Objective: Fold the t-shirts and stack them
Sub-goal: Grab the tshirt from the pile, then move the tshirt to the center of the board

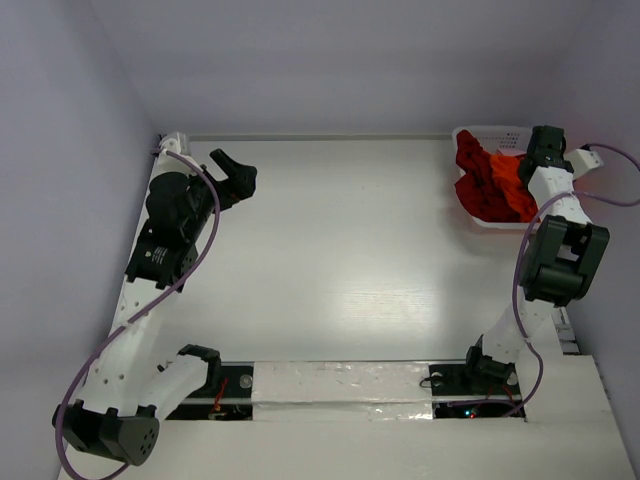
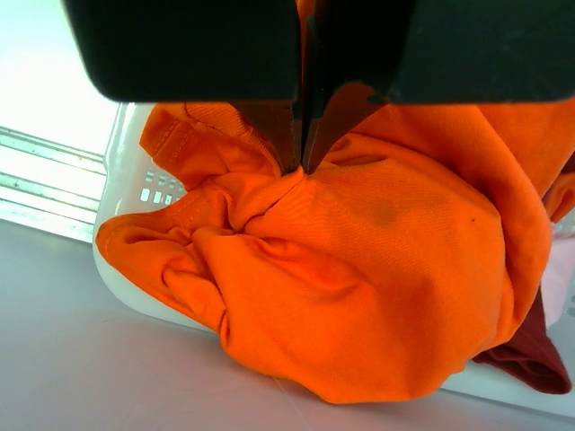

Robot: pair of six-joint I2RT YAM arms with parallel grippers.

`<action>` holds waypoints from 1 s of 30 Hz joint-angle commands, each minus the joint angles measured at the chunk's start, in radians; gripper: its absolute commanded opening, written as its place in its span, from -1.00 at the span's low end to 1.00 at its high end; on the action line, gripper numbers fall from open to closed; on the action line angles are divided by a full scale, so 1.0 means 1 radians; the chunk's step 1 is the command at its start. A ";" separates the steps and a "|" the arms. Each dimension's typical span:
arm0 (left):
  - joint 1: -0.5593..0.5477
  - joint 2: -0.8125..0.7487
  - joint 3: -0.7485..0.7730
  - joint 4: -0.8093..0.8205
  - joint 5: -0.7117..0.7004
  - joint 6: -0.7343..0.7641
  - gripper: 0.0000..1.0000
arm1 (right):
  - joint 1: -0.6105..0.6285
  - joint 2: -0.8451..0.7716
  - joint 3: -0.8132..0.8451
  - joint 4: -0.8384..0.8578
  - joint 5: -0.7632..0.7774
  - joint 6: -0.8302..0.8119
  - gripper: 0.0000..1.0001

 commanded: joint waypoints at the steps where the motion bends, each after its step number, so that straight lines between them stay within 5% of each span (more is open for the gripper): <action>1: -0.005 -0.025 -0.016 0.037 0.002 0.012 0.95 | 0.024 -0.061 0.020 0.069 -0.009 -0.039 -1.00; 16: -0.005 -0.042 -0.116 0.099 0.019 -0.023 0.95 | 0.390 -0.374 0.210 -0.003 -0.099 -0.240 -1.00; 23: -0.005 -0.060 -0.191 0.126 0.025 -0.049 0.94 | 0.519 -0.505 0.414 -0.039 -0.488 -0.361 -1.00; 30: -0.005 -0.077 -0.218 0.125 0.043 -0.080 0.94 | 0.748 -0.439 0.629 -0.184 -0.646 -0.477 -1.00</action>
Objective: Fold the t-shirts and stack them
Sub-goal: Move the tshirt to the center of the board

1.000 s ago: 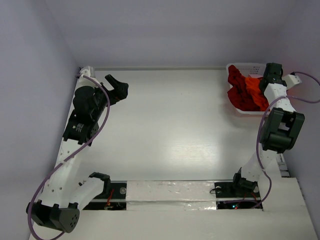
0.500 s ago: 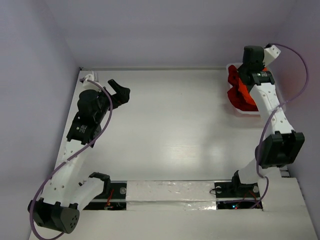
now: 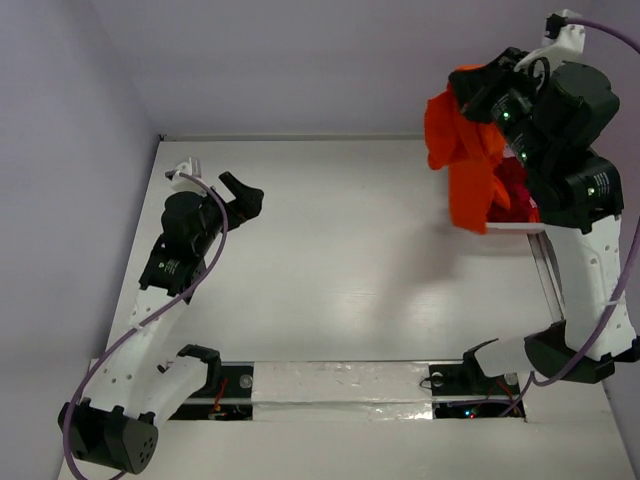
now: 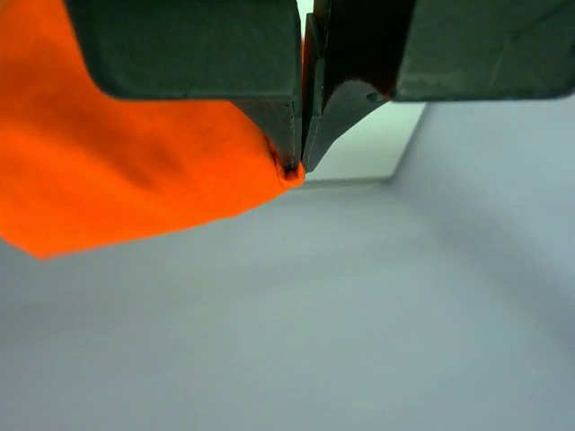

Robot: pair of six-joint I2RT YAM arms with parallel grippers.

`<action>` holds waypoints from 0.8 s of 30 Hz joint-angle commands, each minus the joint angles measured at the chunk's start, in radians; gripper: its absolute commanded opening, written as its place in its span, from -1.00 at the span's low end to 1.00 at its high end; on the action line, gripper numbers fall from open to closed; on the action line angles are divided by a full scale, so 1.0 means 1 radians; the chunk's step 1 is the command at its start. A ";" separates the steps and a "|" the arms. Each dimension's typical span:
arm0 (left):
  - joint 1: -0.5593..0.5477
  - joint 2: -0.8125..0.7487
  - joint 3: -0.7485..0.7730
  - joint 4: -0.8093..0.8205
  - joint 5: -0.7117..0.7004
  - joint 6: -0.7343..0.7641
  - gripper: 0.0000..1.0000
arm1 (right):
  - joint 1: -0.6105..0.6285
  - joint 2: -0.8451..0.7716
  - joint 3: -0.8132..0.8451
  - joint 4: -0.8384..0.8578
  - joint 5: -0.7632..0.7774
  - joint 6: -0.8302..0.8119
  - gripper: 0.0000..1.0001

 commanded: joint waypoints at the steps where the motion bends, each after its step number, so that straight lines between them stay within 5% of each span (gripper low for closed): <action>1: -0.014 -0.037 -0.009 0.049 0.016 -0.021 0.94 | 0.152 0.063 0.076 -0.084 -0.142 -0.114 -1.00; 13: -0.015 -0.099 -0.004 0.007 -0.036 -0.045 0.94 | 0.562 0.310 0.342 -0.231 0.016 -0.212 -1.00; 24: -0.015 -0.117 0.005 -0.010 -0.061 -0.040 0.94 | 0.590 0.307 0.245 -0.169 0.279 -0.223 -1.00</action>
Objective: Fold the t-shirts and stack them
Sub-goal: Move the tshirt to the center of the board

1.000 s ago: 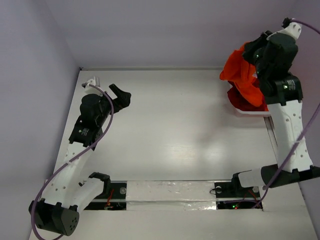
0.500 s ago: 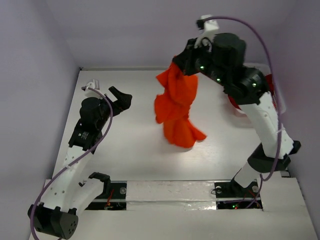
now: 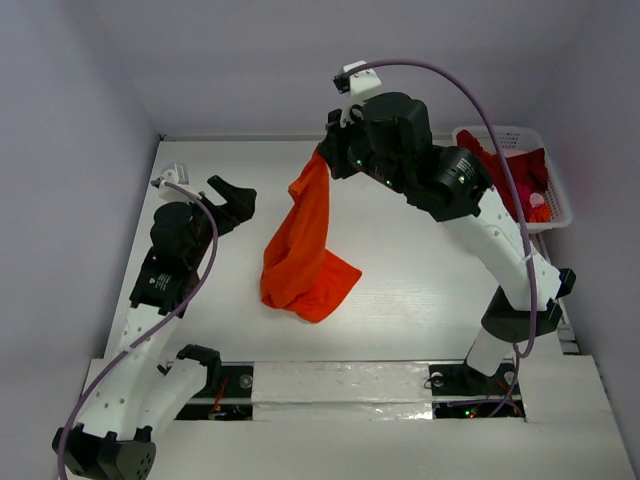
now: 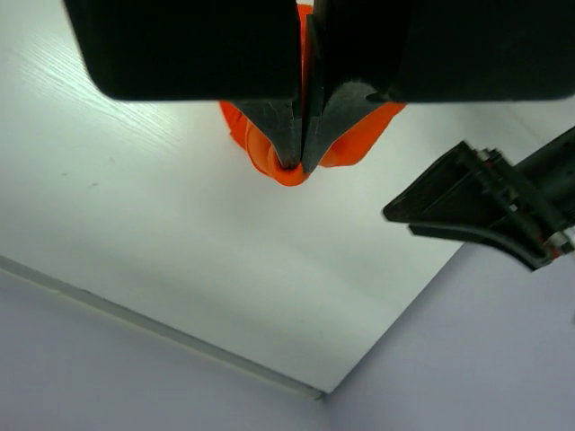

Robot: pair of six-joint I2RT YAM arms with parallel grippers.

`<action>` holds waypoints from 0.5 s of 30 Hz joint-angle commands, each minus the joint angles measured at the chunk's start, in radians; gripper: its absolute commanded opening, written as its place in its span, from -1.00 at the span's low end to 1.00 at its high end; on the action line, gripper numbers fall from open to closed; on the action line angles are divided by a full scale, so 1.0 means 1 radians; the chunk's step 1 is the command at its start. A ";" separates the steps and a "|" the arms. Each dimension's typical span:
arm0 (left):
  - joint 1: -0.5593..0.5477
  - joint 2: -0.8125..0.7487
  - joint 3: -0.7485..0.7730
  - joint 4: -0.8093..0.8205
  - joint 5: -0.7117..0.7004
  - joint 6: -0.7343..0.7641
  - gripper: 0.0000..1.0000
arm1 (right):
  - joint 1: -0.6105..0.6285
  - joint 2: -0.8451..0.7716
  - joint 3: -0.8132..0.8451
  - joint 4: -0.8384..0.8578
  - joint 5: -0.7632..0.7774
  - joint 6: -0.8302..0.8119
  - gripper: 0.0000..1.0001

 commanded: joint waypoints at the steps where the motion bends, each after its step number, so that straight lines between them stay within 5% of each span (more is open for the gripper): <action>1: -0.003 -0.005 0.011 0.025 -0.002 -0.004 0.94 | -0.008 -0.044 -0.007 0.087 0.150 -0.019 -1.00; 8: -0.003 0.007 -0.034 0.060 0.058 -0.024 0.93 | -0.008 0.001 0.117 0.026 0.149 -0.036 -1.00; 15: -0.003 0.001 -0.052 0.054 0.064 -0.025 0.93 | -0.153 -0.059 -0.100 0.109 0.120 0.088 -1.00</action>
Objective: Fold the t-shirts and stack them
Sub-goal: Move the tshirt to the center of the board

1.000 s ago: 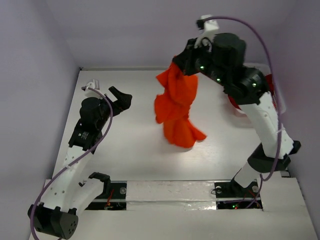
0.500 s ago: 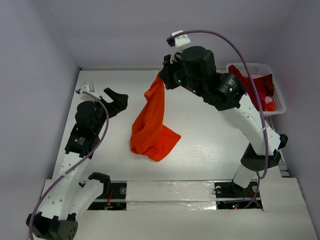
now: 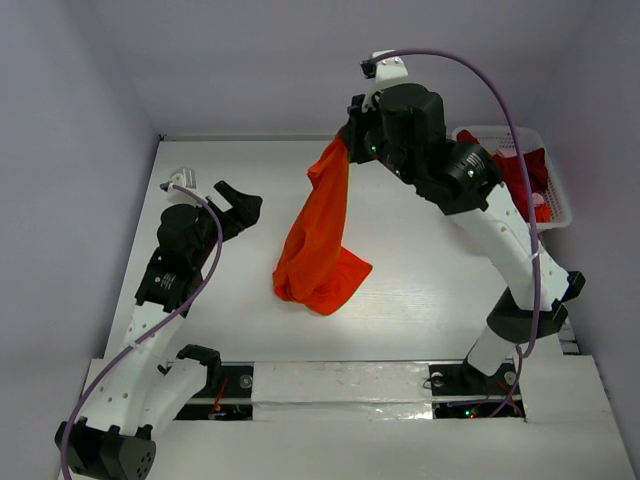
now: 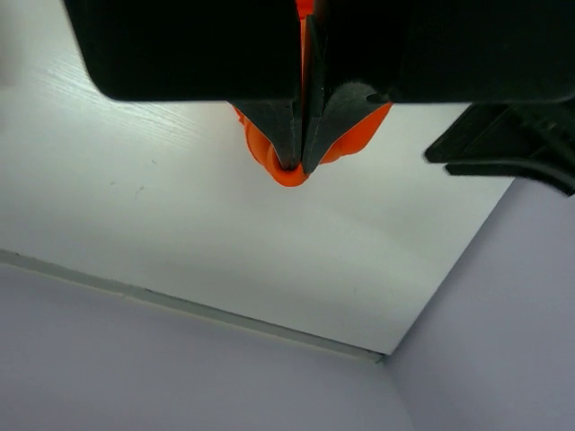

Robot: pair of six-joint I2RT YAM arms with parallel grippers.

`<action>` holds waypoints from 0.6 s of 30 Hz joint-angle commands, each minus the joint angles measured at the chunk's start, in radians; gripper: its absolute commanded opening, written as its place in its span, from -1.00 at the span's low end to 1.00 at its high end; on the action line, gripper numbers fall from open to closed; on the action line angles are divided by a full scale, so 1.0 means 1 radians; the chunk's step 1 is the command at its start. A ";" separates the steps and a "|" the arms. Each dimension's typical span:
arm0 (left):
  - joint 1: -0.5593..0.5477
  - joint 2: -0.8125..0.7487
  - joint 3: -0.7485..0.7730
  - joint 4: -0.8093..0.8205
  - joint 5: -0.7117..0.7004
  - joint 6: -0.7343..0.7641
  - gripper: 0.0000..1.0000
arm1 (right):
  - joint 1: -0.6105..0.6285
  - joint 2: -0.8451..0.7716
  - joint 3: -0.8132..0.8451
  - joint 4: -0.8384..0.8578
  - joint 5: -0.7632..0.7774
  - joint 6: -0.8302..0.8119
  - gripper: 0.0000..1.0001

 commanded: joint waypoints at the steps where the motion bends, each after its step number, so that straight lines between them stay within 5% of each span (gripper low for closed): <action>1: -0.003 -0.009 0.004 0.034 0.013 -0.004 0.93 | -0.159 -0.048 -0.134 0.104 -0.018 0.125 -1.00; 8: -0.003 -0.029 0.038 0.002 0.009 0.010 0.93 | -0.243 -0.065 -0.304 0.158 0.020 0.172 -1.00; 18: -0.003 -0.016 -0.008 0.039 0.026 -0.007 0.93 | -0.224 0.020 -0.123 0.043 -0.146 0.046 -1.00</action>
